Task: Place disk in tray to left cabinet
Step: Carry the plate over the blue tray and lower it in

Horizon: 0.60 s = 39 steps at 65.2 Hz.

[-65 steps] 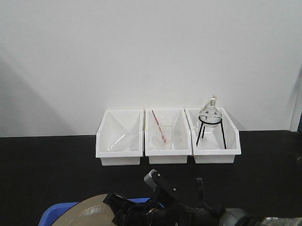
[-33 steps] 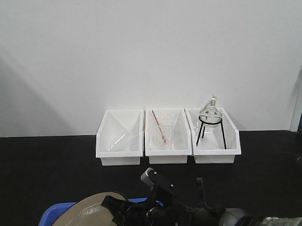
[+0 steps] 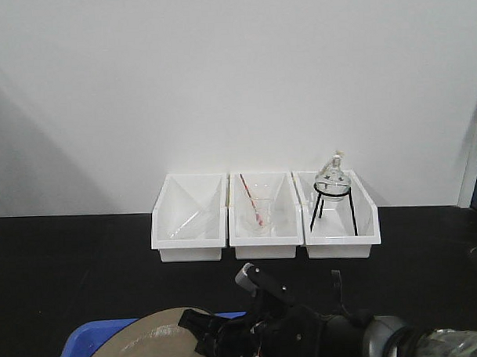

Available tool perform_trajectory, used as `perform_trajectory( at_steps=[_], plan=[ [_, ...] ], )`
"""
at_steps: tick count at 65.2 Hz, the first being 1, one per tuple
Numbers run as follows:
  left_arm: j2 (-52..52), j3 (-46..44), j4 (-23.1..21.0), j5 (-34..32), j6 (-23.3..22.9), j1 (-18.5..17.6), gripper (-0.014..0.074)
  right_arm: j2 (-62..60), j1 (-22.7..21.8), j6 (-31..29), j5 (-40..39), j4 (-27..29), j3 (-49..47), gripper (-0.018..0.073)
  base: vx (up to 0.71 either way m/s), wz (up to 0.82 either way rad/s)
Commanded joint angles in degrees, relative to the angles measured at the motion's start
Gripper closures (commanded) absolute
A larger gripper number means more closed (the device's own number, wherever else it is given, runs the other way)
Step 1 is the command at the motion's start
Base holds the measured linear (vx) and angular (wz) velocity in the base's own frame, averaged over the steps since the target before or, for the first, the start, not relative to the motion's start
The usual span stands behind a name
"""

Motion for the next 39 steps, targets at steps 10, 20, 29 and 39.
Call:
perform_trajectory(
  at_steps=[10, 20, 29, 39],
  plan=[
    [0.41, -1.98, -0.17, -4.24, -0.26, -0.23, 0.0269, -2.74, -1.67, -9.51, 3.99, -4.70, -0.44, 0.0542, 0.00, 0.00],
    [0.41, -1.98, -0.17, -4.80, -0.26, -0.23, 0.0269, -2.74, -1.67, -9.63, 4.12, -6.32, -0.44, 0.0484, 0.00, 0.00],
    [0.41, -1.98, -0.17, -4.93, -0.26, -0.23, 0.0269, -2.74, -1.67, -9.63, 5.63, -8.54, -0.44, 0.0382, 0.00, 0.00],
    [0.41, -1.98, -0.17, -5.25, -0.26, -0.23, 0.0269, -2.74, -2.82, -9.58, 7.19, -10.73, -0.44, 0.0232, 0.00, 0.00]
  ],
)
